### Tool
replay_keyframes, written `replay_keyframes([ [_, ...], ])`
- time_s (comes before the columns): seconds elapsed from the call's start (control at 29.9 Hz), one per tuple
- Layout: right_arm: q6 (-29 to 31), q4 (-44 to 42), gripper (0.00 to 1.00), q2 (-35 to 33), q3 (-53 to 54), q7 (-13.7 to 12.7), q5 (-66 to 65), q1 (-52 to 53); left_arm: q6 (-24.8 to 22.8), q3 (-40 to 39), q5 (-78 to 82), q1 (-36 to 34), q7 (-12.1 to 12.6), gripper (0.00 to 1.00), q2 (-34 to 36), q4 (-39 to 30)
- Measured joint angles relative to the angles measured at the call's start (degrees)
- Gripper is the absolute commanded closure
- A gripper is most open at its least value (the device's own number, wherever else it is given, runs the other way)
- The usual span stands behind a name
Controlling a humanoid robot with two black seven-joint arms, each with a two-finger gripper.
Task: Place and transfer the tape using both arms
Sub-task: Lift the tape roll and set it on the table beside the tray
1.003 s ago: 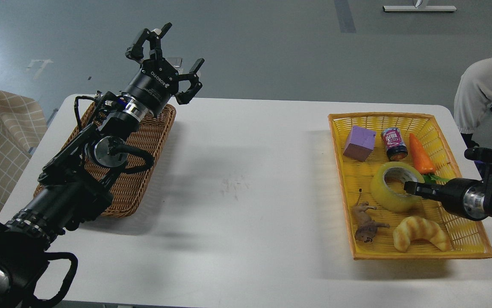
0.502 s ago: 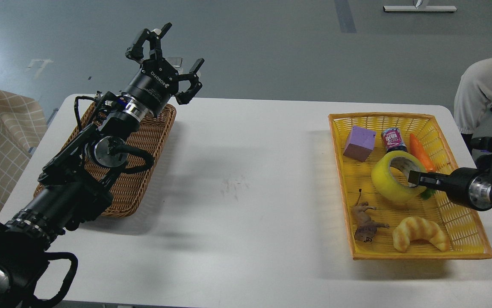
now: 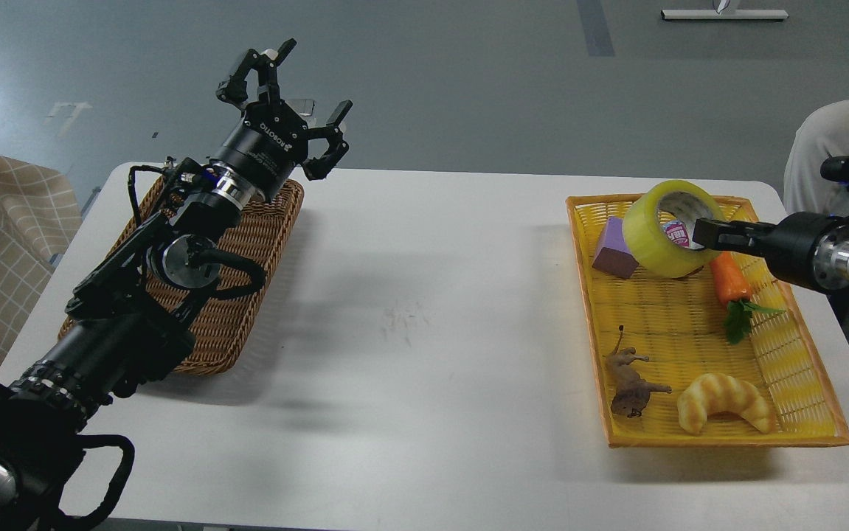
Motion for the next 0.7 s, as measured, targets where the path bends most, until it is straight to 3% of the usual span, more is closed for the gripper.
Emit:
replay_keyframes([
  [0.33,0.0,-6.5,1.0,11.3,-8.3,-0.1,-0.2,9.8,0.0,0.1,0.0,0.0,0.0,0.02,-0.2,0.0],
  [0.7,0.0,-14.5,1.0,23.6,-14.8,-0.1,-0.5,13.9,0.0,0.1,0.0,-0.1,0.0,0.02,-0.3,0.0],
])
